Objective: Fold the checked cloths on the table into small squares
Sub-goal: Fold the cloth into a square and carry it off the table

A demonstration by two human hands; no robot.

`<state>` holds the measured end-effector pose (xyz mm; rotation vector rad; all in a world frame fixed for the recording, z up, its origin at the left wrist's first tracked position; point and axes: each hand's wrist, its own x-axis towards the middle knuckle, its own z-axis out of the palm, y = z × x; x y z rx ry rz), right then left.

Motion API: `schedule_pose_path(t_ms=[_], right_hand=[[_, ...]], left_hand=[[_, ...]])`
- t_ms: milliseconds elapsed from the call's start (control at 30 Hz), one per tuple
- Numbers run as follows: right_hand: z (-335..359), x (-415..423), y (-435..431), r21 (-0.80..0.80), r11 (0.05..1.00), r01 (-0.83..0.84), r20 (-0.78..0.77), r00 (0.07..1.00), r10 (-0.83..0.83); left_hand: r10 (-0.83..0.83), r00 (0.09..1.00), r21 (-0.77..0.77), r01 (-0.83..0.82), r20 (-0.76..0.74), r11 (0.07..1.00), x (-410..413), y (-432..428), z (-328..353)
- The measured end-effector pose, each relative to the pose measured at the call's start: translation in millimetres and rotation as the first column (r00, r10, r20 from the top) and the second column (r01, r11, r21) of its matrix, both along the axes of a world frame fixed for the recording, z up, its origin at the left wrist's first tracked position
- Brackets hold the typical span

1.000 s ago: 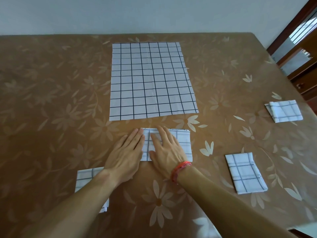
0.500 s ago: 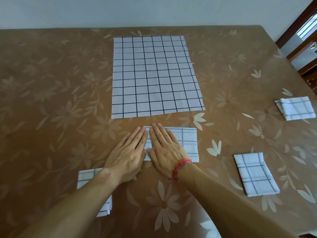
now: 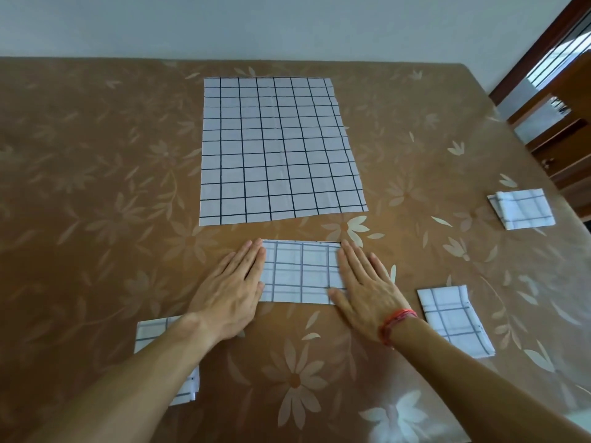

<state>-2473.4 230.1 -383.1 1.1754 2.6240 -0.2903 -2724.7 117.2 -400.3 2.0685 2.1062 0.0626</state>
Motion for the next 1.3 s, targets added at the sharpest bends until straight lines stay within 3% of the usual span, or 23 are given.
schedule_pose_path(t_ms=[267, 433, 800, 1000, 1300], right_hand=[[13.4, -12.8, 1.7, -0.060, 0.996, 0.070, -0.126, 0.989, -0.077], [29.3, -35.7, 19.7, -0.049, 0.987, 0.153, -0.182, 0.970, -0.160], [44.4, -57.9, 51.8, -0.098, 0.971, 0.220, 0.011, 0.975, -0.220], [46.6, -66.2, 56.5, -0.314, 0.913, 0.262, 0.062, 0.965, -0.256], [52.6, -54.3, 50.7, -0.407, 0.857, 0.317, -0.213, 0.879, -0.426]], left_hand=[[0.027, 0.998, -0.061, -0.024, 0.059, 0.998, 2.6, 1.6, 3.5], [0.027, 1.000, -0.138, -0.026, 0.003, 0.990, 6.4, 3.8, 12.2], [0.031, 0.999, -0.110, -0.027, 0.033, 0.994, 5.1, 2.9, 6.6], [0.034, 0.998, -0.104, -0.029, 0.046, 0.994, 4.4, 3.7, 5.4], [0.082, 0.995, -0.128, -0.074, 0.062, 0.989, 7.4, 7.9, 15.8]])
